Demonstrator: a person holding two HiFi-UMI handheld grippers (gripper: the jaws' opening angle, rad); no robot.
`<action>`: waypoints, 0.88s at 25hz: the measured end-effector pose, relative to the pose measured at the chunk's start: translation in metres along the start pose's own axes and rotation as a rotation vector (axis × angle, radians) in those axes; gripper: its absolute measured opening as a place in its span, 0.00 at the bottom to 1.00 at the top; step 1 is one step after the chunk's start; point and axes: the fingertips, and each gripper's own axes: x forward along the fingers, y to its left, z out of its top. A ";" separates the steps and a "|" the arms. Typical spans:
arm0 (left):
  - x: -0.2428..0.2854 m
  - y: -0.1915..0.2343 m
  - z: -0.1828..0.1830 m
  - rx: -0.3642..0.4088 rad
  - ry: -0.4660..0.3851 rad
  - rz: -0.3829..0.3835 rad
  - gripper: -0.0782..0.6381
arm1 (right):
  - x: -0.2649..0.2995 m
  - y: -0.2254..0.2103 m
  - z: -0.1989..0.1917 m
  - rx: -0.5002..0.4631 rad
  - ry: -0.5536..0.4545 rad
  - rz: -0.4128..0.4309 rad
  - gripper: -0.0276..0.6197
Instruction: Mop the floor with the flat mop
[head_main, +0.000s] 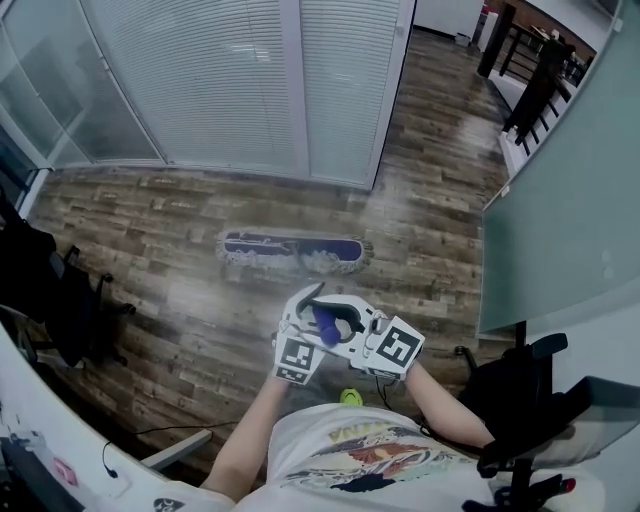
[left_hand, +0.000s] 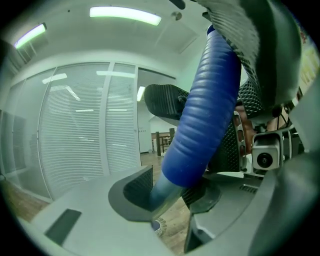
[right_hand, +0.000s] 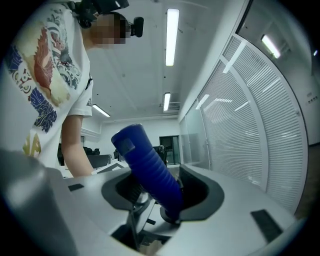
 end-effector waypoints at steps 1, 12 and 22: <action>0.005 0.016 0.000 -0.003 -0.005 0.000 0.30 | 0.013 -0.011 0.001 0.008 0.004 -0.004 0.36; 0.062 0.206 0.013 -0.015 -0.029 -0.054 0.30 | 0.159 -0.151 0.031 0.019 -0.035 -0.064 0.36; 0.107 0.289 -0.003 0.002 -0.028 -0.080 0.30 | 0.219 -0.226 0.016 0.023 -0.021 -0.065 0.37</action>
